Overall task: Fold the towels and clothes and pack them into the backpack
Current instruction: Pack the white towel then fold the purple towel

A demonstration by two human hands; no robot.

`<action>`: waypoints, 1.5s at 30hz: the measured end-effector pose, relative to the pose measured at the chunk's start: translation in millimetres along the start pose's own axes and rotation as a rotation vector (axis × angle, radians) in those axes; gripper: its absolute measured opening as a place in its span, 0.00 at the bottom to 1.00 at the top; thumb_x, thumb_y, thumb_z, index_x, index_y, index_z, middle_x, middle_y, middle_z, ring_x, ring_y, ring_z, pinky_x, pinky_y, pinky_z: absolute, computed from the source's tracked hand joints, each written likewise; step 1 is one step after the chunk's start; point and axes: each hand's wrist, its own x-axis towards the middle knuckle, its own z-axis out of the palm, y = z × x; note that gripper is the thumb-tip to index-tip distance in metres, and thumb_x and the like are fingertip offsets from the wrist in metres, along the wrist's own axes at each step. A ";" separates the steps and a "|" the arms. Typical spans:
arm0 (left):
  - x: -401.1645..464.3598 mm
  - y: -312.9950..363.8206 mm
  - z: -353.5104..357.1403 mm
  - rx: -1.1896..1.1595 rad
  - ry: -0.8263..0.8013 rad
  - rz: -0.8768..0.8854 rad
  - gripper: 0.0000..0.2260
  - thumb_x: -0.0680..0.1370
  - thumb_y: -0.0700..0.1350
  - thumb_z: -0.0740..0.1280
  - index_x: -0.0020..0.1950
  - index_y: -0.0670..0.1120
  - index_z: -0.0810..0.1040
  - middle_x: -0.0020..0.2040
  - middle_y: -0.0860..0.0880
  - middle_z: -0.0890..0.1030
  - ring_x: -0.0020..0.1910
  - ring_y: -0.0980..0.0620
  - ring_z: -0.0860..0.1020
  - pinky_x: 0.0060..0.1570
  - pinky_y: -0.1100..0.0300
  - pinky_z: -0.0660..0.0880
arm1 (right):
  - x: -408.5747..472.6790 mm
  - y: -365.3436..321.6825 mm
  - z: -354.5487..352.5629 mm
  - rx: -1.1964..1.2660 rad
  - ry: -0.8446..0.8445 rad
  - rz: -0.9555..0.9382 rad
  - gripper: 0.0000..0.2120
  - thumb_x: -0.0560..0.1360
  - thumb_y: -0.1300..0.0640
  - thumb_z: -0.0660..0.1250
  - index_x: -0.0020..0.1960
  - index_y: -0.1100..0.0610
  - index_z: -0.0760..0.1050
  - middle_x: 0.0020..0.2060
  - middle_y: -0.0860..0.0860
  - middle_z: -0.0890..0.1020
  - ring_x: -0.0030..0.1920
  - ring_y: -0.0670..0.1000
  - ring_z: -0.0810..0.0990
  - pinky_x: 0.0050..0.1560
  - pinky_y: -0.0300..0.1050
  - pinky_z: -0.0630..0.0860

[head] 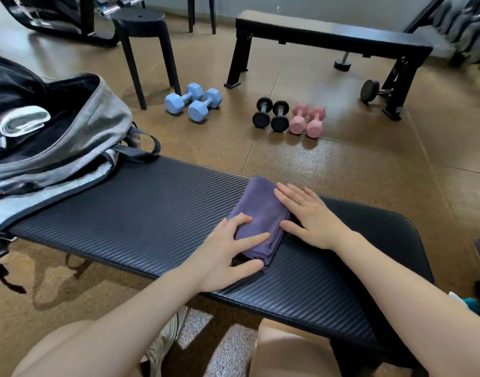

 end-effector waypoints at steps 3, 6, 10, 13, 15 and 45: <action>-3.6 -12.4 -4.0 0.050 -0.073 0.091 0.25 0.76 0.66 0.49 0.71 0.61 0.60 0.76 0.47 0.53 0.75 0.57 0.46 0.73 0.57 0.43 | 2.6 1.4 -0.3 -0.027 -0.044 0.040 0.41 0.70 0.29 0.36 0.76 0.50 0.48 0.76 0.45 0.49 0.76 0.47 0.46 0.73 0.45 0.40; -2.1 -17.4 -7.3 -0.001 -0.110 0.097 0.18 0.80 0.57 0.52 0.70 0.59 0.64 0.76 0.50 0.50 0.74 0.59 0.45 0.69 0.69 0.38 | 4.9 -4.7 -2.1 -0.058 -0.014 0.087 0.39 0.71 0.33 0.37 0.76 0.51 0.49 0.76 0.48 0.49 0.77 0.50 0.47 0.74 0.47 0.41; 6.2 -15.4 -12.4 -0.229 0.049 0.045 0.17 0.78 0.45 0.55 0.63 0.46 0.75 0.71 0.49 0.64 0.69 0.59 0.62 0.68 0.72 0.54 | -11.0 -29.8 -7.7 -0.034 0.187 -0.107 0.26 0.78 0.43 0.49 0.73 0.52 0.62 0.74 0.53 0.62 0.74 0.55 0.59 0.73 0.53 0.53; 12.3 -15.9 -18.3 -0.314 0.116 -0.031 0.16 0.77 0.46 0.57 0.63 0.43 0.71 0.67 0.50 0.69 0.65 0.62 0.67 0.66 0.67 0.63 | -26.5 -44.0 -2.5 -0.052 0.169 -0.305 0.22 0.77 0.50 0.54 0.68 0.54 0.70 0.69 0.54 0.70 0.71 0.55 0.65 0.72 0.54 0.55; 13.8 -16.0 -21.0 -0.334 0.120 -0.049 0.16 0.77 0.45 0.58 0.64 0.43 0.71 0.67 0.50 0.69 0.63 0.63 0.69 0.63 0.72 0.64 | -31.2 -45.5 0.7 -0.106 0.073 -0.343 0.26 0.73 0.52 0.57 0.70 0.57 0.67 0.69 0.54 0.70 0.71 0.54 0.66 0.72 0.52 0.56; -90.0 -57.6 -205.2 -0.056 0.762 -0.287 0.16 0.71 0.58 0.63 0.58 0.59 0.72 0.49 0.62 0.78 0.48 0.63 0.77 0.48 0.66 0.72 | 168.6 -241.6 -89.9 0.764 0.227 -0.460 0.17 0.71 0.46 0.65 0.58 0.38 0.65 0.51 0.31 0.75 0.53 0.32 0.74 0.52 0.26 0.68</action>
